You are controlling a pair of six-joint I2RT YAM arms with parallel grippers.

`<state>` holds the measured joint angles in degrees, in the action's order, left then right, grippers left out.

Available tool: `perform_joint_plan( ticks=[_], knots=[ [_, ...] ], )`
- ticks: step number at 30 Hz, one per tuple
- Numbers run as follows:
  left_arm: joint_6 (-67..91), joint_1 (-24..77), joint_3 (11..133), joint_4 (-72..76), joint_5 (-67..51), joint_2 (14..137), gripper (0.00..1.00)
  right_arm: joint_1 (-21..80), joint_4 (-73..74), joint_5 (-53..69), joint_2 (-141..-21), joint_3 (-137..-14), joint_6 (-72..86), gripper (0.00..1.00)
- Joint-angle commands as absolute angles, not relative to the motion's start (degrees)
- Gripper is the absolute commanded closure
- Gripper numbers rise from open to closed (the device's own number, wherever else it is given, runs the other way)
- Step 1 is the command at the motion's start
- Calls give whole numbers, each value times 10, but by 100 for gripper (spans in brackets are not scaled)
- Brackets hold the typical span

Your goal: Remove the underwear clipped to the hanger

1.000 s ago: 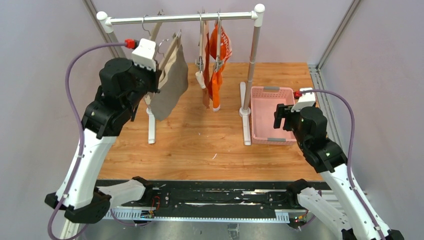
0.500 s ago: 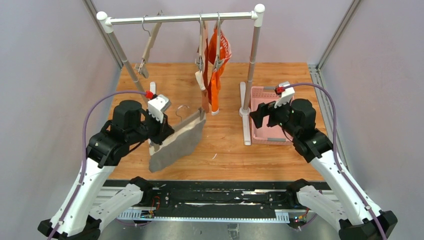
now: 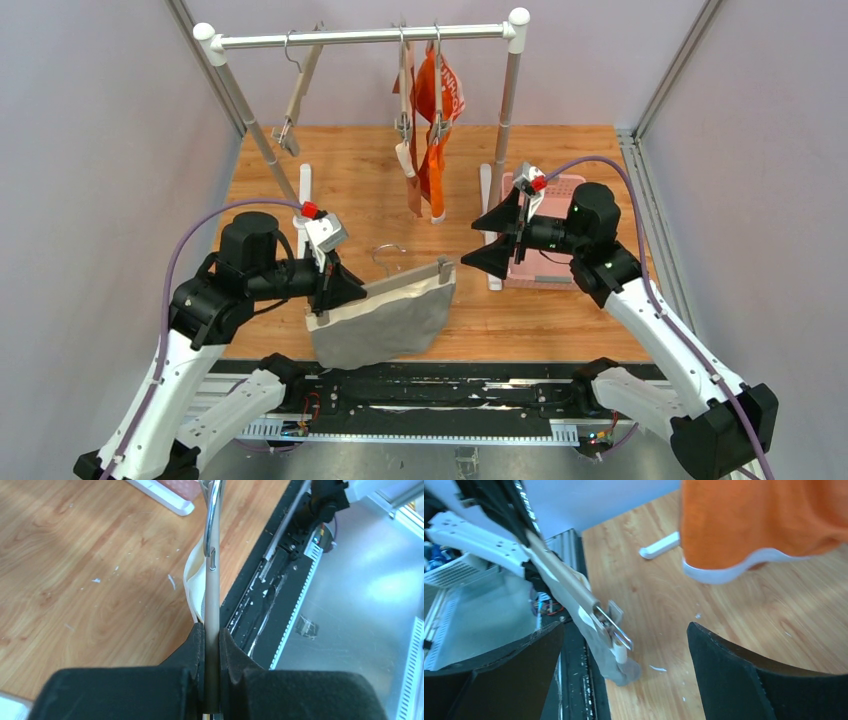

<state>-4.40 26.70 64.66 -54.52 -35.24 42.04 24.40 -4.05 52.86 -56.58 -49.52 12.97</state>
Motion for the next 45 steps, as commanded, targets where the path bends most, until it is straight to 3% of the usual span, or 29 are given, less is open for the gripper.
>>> perform_joint_plan(
  ticks=[1,15,23,28,31,32,33,37,42,45],
  knots=[
    [-66,264,642,-516,-432,423,100,255,-96,631,-557,-505,157,5],
    [-21,264,636,-425,-470,428,100,279,-91,606,-554,-490,153,10],
    [-9,264,628,-406,-467,429,100,298,-99,595,-572,-497,154,23],
    [-4,264,622,-397,-466,430,100,307,-100,591,-583,-501,153,45],
    [-2,264,619,-393,-464,431,100,311,-93,586,-588,-507,149,86],
    [-2,264,620,-393,-464,431,100,311,-91,583,-589,-508,147,96],
    [-2,264,619,-392,-465,431,100,312,-89,581,-590,-509,146,99],
    [-3,264,619,-393,-465,431,100,313,-82,569,-589,-512,140,97],
    [-4,264,627,-392,-464,433,100,314,-29,508,-579,-528,114,42],
    [-7,264,639,-392,-464,437,100,314,-5,439,-558,-530,106,21]
  ],
)
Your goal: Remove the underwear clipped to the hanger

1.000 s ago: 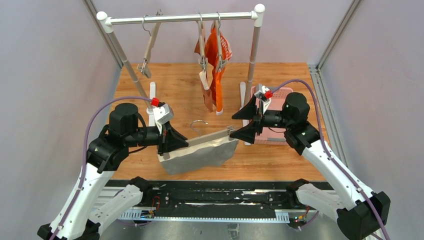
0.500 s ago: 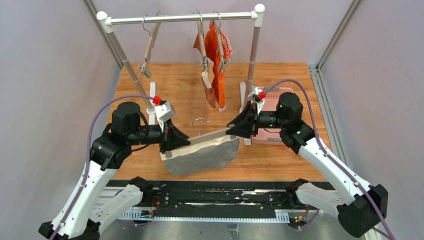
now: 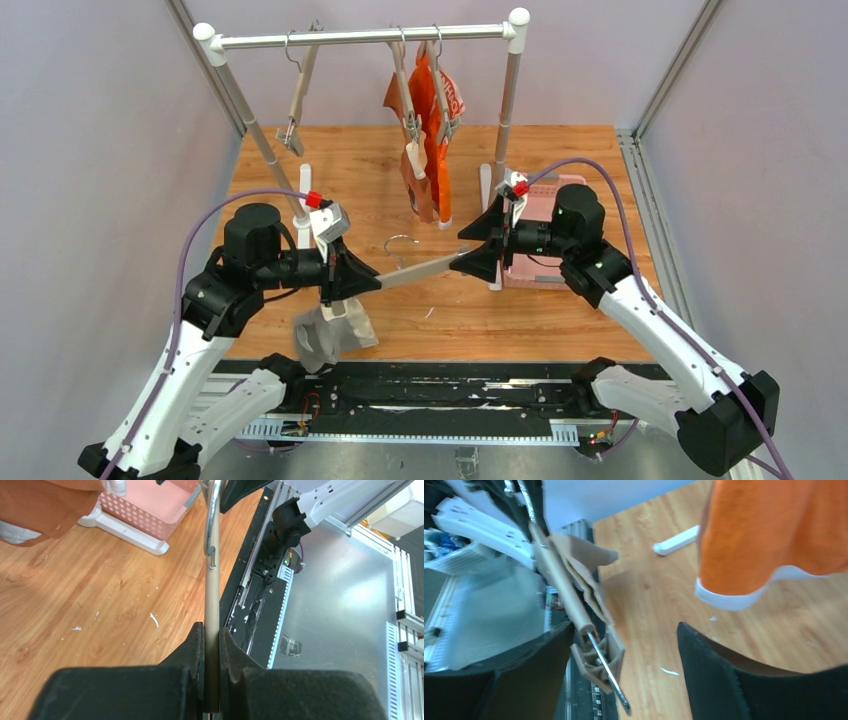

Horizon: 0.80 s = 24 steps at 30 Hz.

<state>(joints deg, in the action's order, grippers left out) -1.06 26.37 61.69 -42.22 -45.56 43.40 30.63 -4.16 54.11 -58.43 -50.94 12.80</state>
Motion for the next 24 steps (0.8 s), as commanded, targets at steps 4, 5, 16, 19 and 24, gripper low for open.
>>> perform_joint_plan(
  ticks=[4,5,16,19,24],
  knots=[
    [-10,264,659,-388,-457,443,100,314,-1,358,-510,-515,111,16],
    [-8,264,663,-383,-457,445,100,315,-1,336,-494,-510,114,16],
    [126,264,628,-137,-427,449,100,317,-65,235,-365,-440,202,16],
    [202,264,587,-11,-428,453,100,318,-132,247,-368,-418,234,16],
    [263,268,552,99,-412,466,100,322,-282,303,-415,-399,292,14]
  ],
)
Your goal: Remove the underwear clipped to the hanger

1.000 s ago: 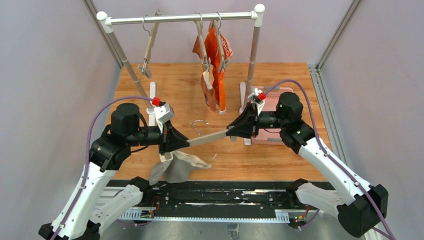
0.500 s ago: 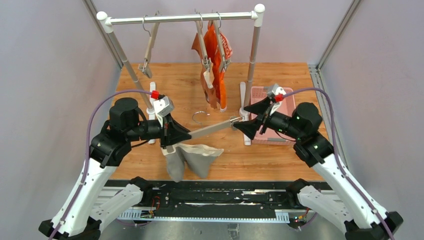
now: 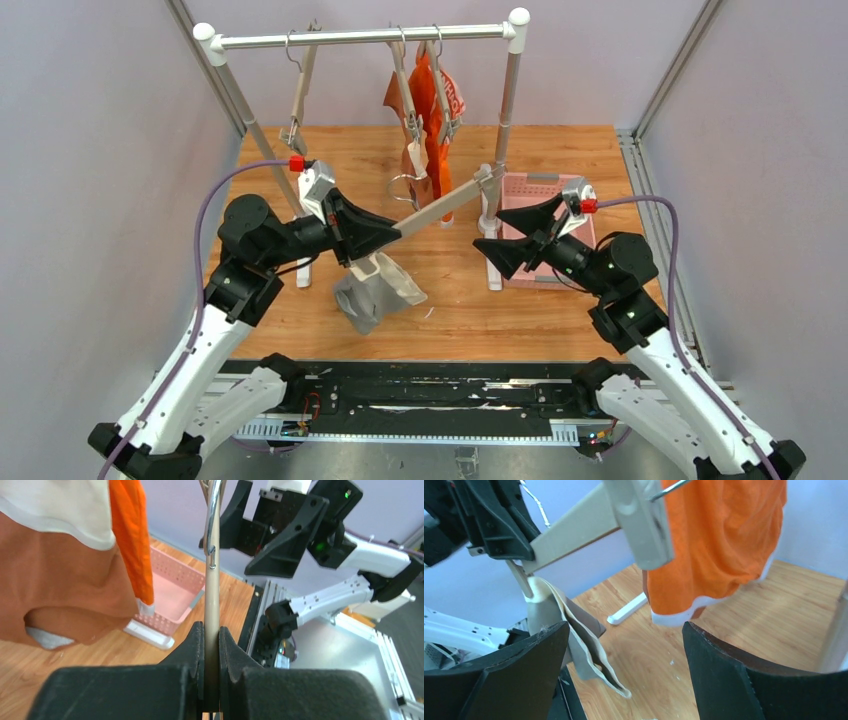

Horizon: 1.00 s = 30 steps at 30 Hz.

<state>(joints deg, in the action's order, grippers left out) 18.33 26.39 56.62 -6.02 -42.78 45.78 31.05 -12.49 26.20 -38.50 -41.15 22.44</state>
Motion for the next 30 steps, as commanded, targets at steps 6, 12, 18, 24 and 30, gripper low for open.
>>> perform_joint_plan(
  ticks=[6,12,18,24,30],
  knots=[
    [291,293,540,155,-398,479,100,338,-421,327,-477,-413,325,14],
    [335,323,506,250,-379,483,100,350,-484,316,-500,-425,328,14],
    [335,351,498,271,-358,498,100,353,-533,322,-515,-432,339,15],
    [327,366,491,277,-349,505,100,354,-571,325,-526,-439,348,15],
    [343,376,471,323,-334,507,100,355,-595,318,-540,-450,352,19]
  ],
)
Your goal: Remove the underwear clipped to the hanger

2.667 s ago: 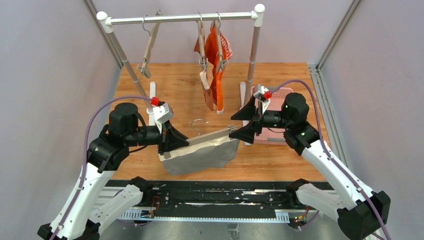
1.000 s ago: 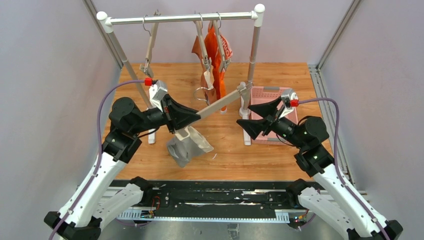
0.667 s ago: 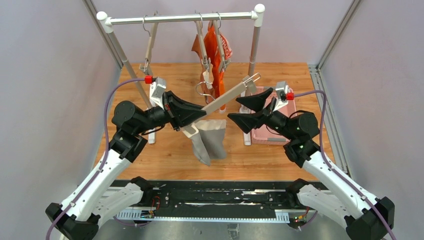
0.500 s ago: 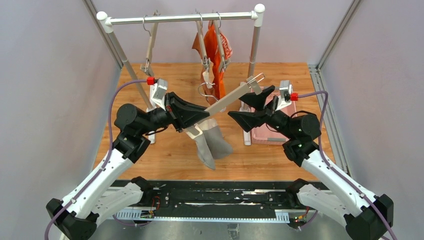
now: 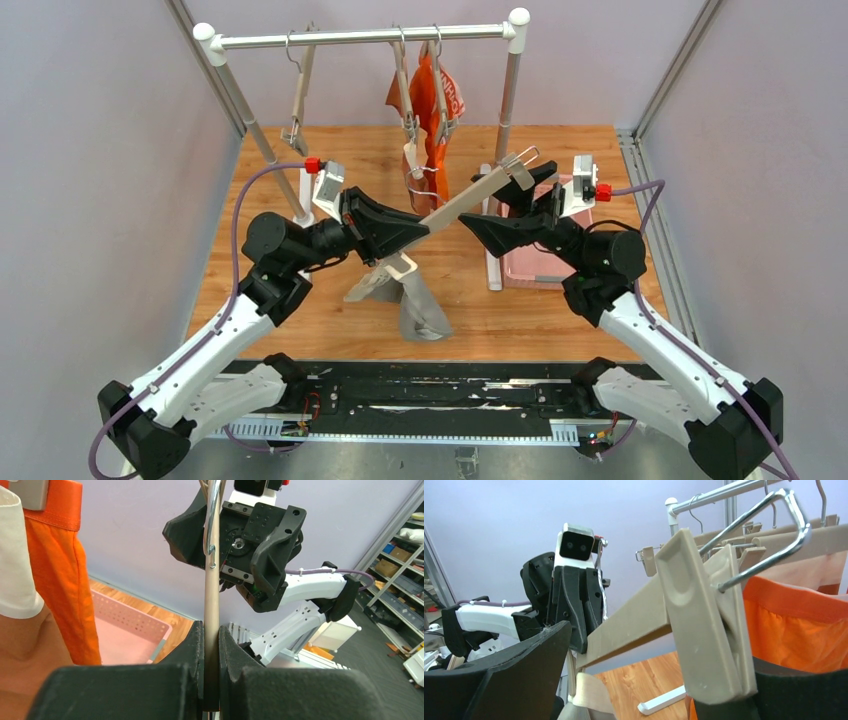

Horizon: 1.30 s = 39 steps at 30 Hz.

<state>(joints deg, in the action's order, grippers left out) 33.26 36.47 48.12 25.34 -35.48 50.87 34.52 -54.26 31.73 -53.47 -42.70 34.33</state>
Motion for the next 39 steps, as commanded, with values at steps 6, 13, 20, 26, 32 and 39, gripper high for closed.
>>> perform_joint_plan(
  ticks=[6,13,20,26,32,39],
  knots=[
    [360,385,455,382,-316,515,100,357,-620,317,-564,-456,363,22],
    [377,390,449,433,-305,524,100,358,-628,324,-576,-462,366,38],
    [381,400,447,449,-298,536,100,362,-627,332,-584,-471,368,44],
    [381,407,451,454,-296,545,100,364,-629,337,-588,-477,369,36],
    [381,413,453,457,-294,555,100,367,-621,344,-598,-488,369,57],
    [382,416,453,461,-292,560,100,369,-605,340,-599,-493,353,99]
  ],
)
